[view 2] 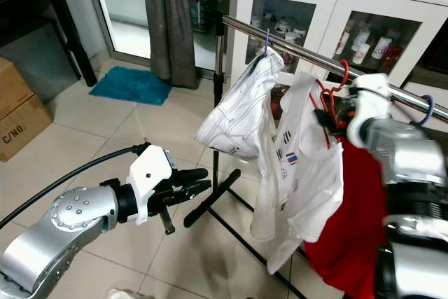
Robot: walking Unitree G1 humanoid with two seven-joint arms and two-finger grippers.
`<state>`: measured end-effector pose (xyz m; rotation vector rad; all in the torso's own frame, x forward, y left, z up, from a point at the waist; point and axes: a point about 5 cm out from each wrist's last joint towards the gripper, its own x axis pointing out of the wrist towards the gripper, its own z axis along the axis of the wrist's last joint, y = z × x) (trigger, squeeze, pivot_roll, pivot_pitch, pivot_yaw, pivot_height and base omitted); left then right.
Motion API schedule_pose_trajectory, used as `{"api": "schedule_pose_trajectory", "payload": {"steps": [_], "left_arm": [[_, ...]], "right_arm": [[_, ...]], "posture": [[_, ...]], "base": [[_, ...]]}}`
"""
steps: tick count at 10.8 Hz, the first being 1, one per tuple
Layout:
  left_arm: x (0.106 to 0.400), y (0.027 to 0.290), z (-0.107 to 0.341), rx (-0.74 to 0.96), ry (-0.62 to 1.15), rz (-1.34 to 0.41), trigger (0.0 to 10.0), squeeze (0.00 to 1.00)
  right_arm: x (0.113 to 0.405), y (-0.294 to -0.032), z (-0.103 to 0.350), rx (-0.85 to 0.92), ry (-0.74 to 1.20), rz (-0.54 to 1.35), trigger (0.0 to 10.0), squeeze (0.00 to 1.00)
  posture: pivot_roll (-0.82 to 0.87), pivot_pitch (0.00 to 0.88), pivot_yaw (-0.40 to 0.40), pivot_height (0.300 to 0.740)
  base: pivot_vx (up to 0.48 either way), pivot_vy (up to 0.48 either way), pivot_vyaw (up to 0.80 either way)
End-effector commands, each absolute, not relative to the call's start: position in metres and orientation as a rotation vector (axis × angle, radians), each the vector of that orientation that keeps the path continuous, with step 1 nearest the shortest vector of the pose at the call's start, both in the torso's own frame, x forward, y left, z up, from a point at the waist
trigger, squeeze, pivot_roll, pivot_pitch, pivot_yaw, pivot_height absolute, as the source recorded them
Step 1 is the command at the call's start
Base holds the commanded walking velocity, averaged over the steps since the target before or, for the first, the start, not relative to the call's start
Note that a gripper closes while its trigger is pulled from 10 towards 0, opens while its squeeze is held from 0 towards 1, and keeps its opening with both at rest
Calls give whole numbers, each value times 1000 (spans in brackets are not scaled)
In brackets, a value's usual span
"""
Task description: Hang hanger
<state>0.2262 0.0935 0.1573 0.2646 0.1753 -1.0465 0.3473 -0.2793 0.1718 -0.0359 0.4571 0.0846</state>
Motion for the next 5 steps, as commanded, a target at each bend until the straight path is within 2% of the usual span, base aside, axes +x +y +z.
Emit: {"api": "schedule_pose_trajectory", "payload": {"steps": [1,4,5], "left_arm": [[227,92,159,282,169,-1061,10000,0],[226,94,158,285,174,-1052,10000,0],[226,95,159,285,175,-1051,10000,0]], "right_arm": [[353,-280,180,-57,425,50,10000,0],[365,-279,178,-65,422,-25,10000,0],[365,-281,177,-66,426,-44,5059,0]], "posture": [[60,24,-8,740],[76,26,-17,740],[77,26,-17,740]], "base": [[0,0,0],[0,0,0],[0,0,0]]}}
